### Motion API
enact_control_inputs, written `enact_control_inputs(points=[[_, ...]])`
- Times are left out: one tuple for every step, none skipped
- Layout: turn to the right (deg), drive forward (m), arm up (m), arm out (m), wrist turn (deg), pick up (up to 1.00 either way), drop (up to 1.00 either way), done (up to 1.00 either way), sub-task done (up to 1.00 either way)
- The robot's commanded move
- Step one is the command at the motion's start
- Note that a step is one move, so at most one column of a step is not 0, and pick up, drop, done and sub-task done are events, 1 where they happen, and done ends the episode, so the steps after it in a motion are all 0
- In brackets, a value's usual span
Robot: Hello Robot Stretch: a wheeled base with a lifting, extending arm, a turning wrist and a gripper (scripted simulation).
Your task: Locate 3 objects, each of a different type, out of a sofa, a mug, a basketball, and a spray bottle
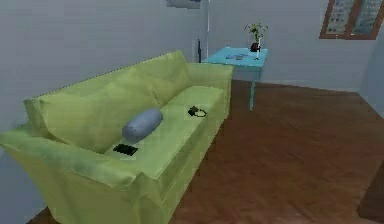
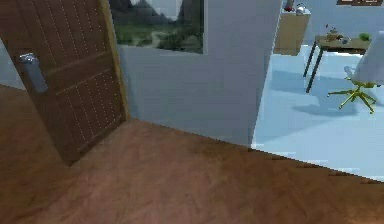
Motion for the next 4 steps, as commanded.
enact_control_inputs(points=[[0.0, 0.00, 0.00, 0.00, 0.0, 0.00, 0.00, 0.00, 1.00], [45.0, 0.00, 0.00, 0.00, 0.0, 0.00, 0.00, 0.00, 0.00], [45.0, 0.00, 0.00, 0.00, 0.0, 0.00, 0.00, 0.00, 0.00], [45.0, 0.00, 0.00, 0.00, 0.0, 0.00, 0.00, 0.00, 0.00]])
